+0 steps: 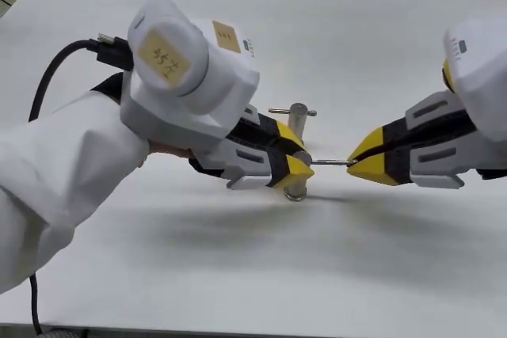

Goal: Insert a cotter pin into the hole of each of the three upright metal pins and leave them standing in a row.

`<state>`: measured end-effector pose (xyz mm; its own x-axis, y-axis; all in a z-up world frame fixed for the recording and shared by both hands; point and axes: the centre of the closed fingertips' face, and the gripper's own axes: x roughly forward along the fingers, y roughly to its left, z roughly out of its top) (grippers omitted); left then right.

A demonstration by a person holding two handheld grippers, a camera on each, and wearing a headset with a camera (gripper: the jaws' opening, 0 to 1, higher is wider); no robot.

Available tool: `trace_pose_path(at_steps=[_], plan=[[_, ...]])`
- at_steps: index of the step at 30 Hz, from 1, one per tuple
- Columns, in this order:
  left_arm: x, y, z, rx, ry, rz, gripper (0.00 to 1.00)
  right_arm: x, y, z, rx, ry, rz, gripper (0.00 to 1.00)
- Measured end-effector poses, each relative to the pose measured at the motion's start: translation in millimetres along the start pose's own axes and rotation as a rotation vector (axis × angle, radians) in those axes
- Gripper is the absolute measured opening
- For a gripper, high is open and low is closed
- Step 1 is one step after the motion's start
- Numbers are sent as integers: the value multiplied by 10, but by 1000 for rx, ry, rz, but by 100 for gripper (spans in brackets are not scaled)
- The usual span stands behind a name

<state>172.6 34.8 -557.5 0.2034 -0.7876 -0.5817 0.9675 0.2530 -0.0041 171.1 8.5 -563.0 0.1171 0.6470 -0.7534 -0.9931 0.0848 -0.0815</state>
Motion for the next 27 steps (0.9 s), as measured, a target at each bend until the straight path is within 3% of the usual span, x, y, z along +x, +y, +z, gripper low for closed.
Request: trace_pose_path(at_steps=[13, 27], plan=[[2, -7, -2, 13, 3, -8, 9, 145, 12, 21, 0, 6, 5, 0], [-4, -18, 8, 5, 5, -12, 9, 267, 16, 207, -50, -29, 31, 0]])
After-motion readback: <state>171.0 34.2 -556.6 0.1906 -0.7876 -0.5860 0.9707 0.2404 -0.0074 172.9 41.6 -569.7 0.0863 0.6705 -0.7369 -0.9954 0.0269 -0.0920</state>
